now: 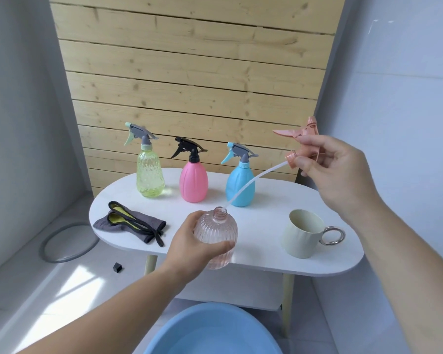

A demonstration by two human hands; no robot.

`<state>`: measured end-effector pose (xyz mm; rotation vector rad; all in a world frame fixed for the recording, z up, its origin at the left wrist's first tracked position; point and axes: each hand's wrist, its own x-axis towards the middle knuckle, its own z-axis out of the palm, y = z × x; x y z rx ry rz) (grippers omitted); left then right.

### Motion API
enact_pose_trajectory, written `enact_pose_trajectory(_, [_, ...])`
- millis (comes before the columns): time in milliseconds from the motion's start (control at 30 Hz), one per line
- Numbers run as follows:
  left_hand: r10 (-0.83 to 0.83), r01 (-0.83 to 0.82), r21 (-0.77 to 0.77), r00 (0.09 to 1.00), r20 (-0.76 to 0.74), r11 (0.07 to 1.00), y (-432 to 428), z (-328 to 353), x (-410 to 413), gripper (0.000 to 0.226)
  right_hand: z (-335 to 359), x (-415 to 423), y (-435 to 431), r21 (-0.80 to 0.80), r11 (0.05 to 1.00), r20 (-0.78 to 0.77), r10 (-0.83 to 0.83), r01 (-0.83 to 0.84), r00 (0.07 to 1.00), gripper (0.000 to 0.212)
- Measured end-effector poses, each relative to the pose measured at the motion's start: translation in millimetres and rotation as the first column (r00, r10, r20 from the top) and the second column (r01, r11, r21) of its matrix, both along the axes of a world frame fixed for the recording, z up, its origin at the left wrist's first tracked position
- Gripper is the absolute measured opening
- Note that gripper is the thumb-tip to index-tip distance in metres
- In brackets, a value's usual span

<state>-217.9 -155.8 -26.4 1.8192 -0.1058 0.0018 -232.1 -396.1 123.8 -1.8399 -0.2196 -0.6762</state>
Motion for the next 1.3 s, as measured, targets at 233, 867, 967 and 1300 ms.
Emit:
enact_pose_trajectory(233, [-0.008, 0.008, -0.004, 1.0, 0.004, 1.0, -5, -7, 5, 0.065, -7, 6, 10, -0.117, 0.993, 0.106, -0.006, 0.018, 0.994, 0.036])
enact_pose_trajectory(867, [-0.008, 0.008, -0.041, 1.0, -0.01, 0.999, -11, -9, 10, 0.066, -26, 10, 26, -0.111, 0.942, -0.134, 0.3, -0.315, 0.944, 0.032])
enact_pose_trajectory(967, [-0.015, 0.015, -0.038, 1.0, 0.004, 0.999, -15, -12, 10, 0.07, -38, 14, 38, -0.115, 0.941, -0.196, 0.292, -0.318, 0.936, 0.034])
enact_pose_trajectory(1300, [-0.06, 0.061, -0.047, 0.998, 0.037, 0.997, -20, -14, 16, 0.058, -73, 30, 61, -0.243, 0.927, -0.306, 0.207, -0.287, 0.929, 0.084])
